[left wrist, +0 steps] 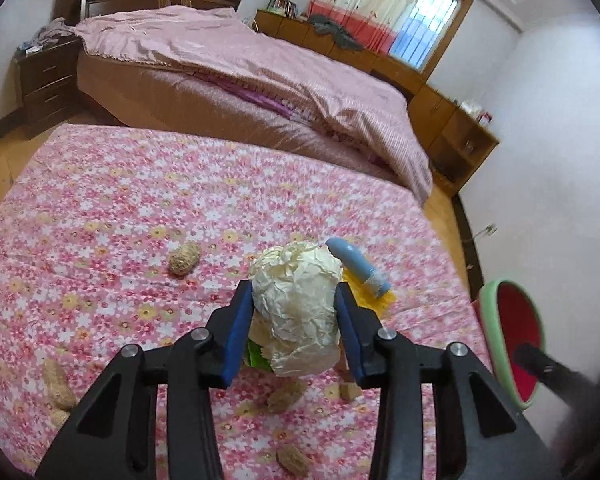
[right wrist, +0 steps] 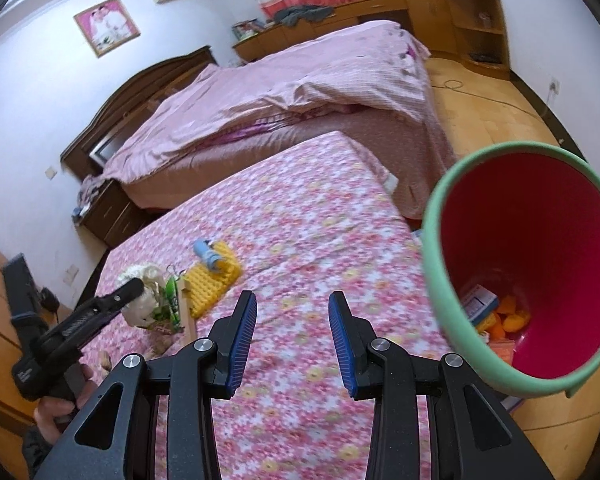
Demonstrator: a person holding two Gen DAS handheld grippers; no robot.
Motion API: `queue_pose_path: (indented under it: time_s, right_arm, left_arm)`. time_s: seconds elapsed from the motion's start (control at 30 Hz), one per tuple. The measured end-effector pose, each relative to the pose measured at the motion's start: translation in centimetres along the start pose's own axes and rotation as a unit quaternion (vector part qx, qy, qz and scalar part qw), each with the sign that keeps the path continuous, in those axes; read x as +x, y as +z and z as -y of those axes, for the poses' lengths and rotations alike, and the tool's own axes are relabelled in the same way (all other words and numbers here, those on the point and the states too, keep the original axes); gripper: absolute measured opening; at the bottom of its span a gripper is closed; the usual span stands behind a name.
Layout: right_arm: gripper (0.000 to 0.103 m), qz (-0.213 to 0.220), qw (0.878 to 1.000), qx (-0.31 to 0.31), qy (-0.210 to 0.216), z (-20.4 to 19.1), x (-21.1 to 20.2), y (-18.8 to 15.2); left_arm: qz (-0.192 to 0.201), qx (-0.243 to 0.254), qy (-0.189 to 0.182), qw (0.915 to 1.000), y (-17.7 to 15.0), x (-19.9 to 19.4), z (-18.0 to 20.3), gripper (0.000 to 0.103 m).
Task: Collect trash
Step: 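Grasp the white crumpled paper ball with the left tool while the right grasps the wooden stick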
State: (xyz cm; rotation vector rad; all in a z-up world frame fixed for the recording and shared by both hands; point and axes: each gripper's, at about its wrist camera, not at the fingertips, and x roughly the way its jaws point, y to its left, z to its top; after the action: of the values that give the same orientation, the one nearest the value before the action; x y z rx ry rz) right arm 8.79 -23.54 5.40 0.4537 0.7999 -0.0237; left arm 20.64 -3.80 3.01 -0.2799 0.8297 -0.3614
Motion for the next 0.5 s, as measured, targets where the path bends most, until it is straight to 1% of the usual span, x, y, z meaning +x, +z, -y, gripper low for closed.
queue_pose_path:
  time_s: [0.07, 0.17, 0.27, 0.33, 0.5]
  right_arm:
    - [0.038, -0.006, 1.000, -0.005, 0.007, -0.8, 0.7, 0.0]
    - [0.038, -0.019, 0.999, -0.014, 0.022, -2.3, 2.2, -0.2]
    - [0.038, -0.032, 0.999, -0.023, 0.035, -3.7, 3.7, -0.4]
    - [0.038, -0.040, 0.998, -0.030, 0.044, -4.6, 4.5, -0.7]
    - [0.038, -0.061, 0.995, -0.053, 0.059, -6.9, 6.3, -1.4]
  left_arm:
    - [0.011, -0.009, -0.009, 0.9999, 0.1, -1.2, -0.3, 0.042]
    - [0.025, -0.020, -0.012, 0.9994, 0.2, -3.1, -0.9, 0.042]
    - [0.036, -0.025, 0.005, 0.9990, 0.0, -4.4, -1.9, 0.042]
    - [0.042, -0.030, 0.023, 0.9984, -0.4, -5.3, -2.8, 0.042]
    - [0.053, -0.039, 0.053, 0.9964, -1.1, -6.3, -4.6, 0.042]
